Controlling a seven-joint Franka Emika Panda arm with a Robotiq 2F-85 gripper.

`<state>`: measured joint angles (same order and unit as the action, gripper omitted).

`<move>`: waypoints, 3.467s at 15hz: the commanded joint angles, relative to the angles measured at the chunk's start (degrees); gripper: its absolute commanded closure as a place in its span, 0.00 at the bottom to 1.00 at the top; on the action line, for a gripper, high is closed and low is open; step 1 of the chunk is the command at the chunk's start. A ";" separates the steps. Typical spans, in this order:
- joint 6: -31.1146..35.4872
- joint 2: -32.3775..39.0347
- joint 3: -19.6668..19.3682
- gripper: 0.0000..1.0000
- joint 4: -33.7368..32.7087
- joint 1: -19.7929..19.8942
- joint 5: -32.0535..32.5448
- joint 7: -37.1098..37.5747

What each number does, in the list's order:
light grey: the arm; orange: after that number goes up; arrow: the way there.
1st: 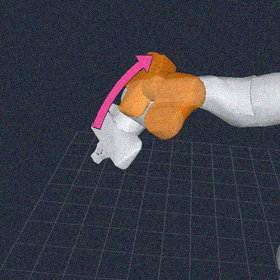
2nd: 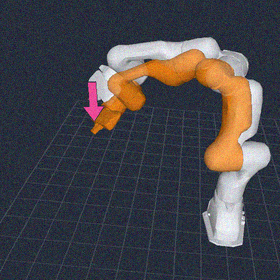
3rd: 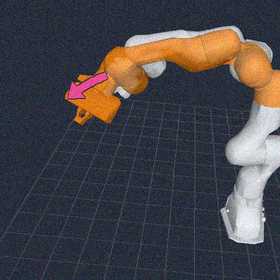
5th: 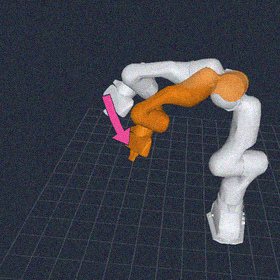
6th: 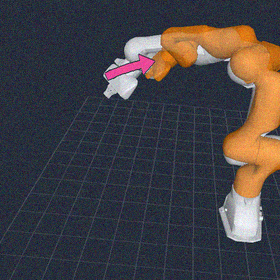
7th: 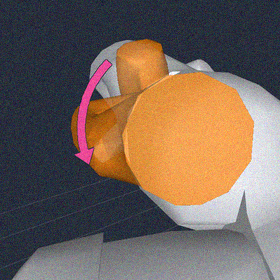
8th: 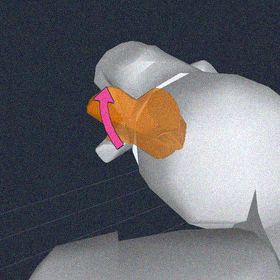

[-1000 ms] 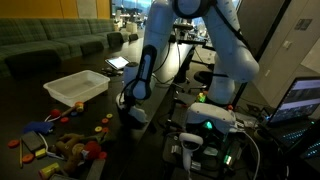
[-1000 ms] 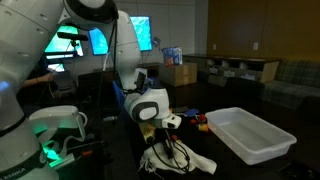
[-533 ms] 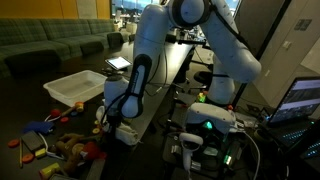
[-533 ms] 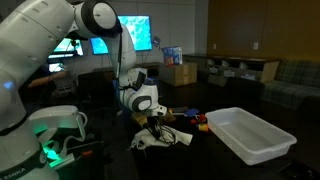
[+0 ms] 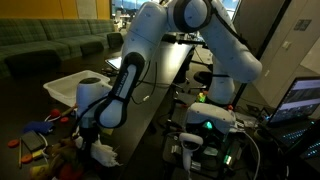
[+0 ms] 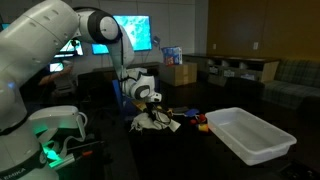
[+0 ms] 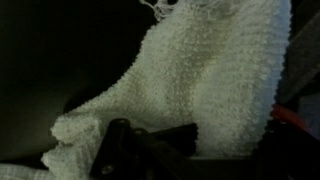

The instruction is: Use the towel to sweep the things on the table to the left and then put the towel in the white bin

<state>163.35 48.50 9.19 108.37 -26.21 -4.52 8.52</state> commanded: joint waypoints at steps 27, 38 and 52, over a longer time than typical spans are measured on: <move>5.96 -1.68 -23.15 1.00 3.88 7.93 1.59 10.14; -4.47 21.51 -26.72 1.00 -28.92 -4.40 6.60 16.57; -11.12 34.67 -21.15 1.00 -59.48 -5.33 12.05 13.90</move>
<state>153.81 79.74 -13.99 56.90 -31.61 5.89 23.25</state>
